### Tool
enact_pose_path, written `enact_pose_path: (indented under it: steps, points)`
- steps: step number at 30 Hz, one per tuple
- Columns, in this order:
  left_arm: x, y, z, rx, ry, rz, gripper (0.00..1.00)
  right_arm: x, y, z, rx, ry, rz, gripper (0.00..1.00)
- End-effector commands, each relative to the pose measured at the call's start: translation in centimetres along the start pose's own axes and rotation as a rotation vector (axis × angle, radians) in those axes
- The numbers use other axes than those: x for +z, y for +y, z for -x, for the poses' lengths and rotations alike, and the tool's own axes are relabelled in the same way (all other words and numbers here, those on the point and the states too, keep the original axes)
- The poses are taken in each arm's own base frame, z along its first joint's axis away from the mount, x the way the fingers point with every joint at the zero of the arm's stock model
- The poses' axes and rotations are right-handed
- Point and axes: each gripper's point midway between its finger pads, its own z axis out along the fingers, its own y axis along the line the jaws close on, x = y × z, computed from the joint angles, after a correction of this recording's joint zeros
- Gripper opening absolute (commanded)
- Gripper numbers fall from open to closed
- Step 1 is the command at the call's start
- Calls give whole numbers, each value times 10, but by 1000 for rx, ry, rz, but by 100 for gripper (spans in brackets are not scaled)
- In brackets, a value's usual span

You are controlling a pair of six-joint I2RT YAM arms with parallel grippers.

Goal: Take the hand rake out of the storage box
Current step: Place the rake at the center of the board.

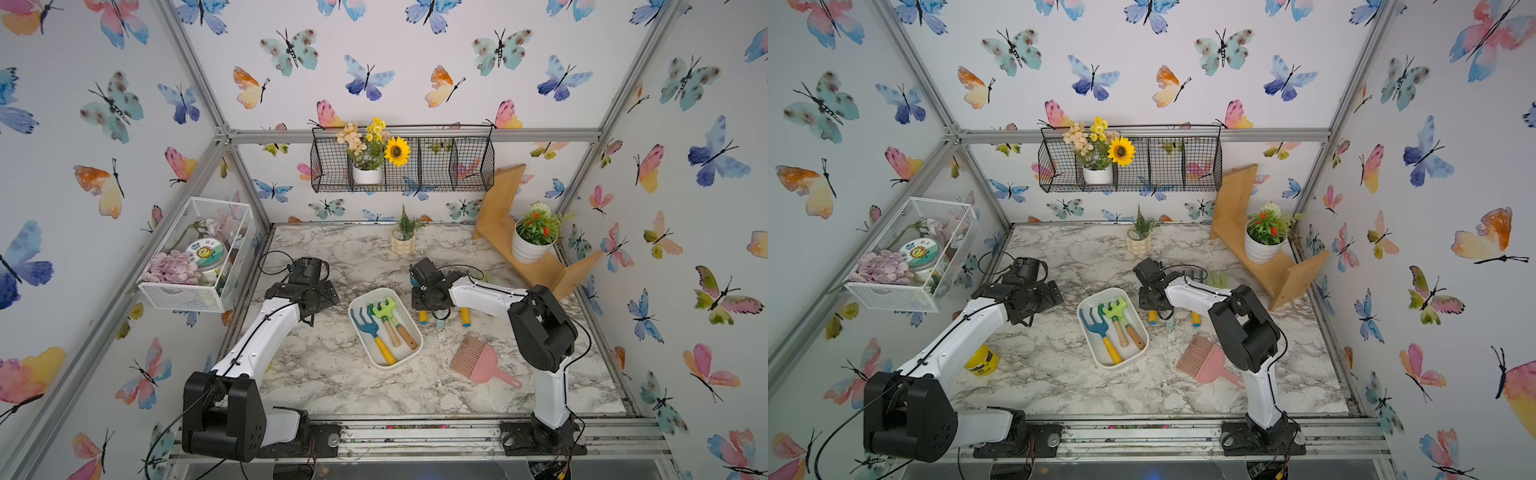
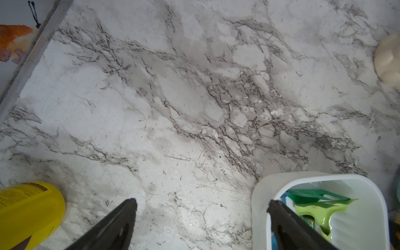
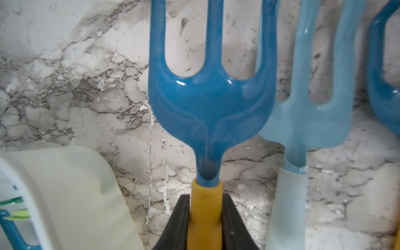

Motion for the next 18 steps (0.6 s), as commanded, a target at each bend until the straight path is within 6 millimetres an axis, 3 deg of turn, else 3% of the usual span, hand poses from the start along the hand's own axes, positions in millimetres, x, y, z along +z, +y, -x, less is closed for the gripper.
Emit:
enact_pose_path:
  steps: [1,18]
  points:
    - [1,0,-3,-7,18,-16,100,6,7,-5,10,0,6,18]
    - [0,0,-4,-3,15,-15,100,25,-2,-27,10,53,-28,23]
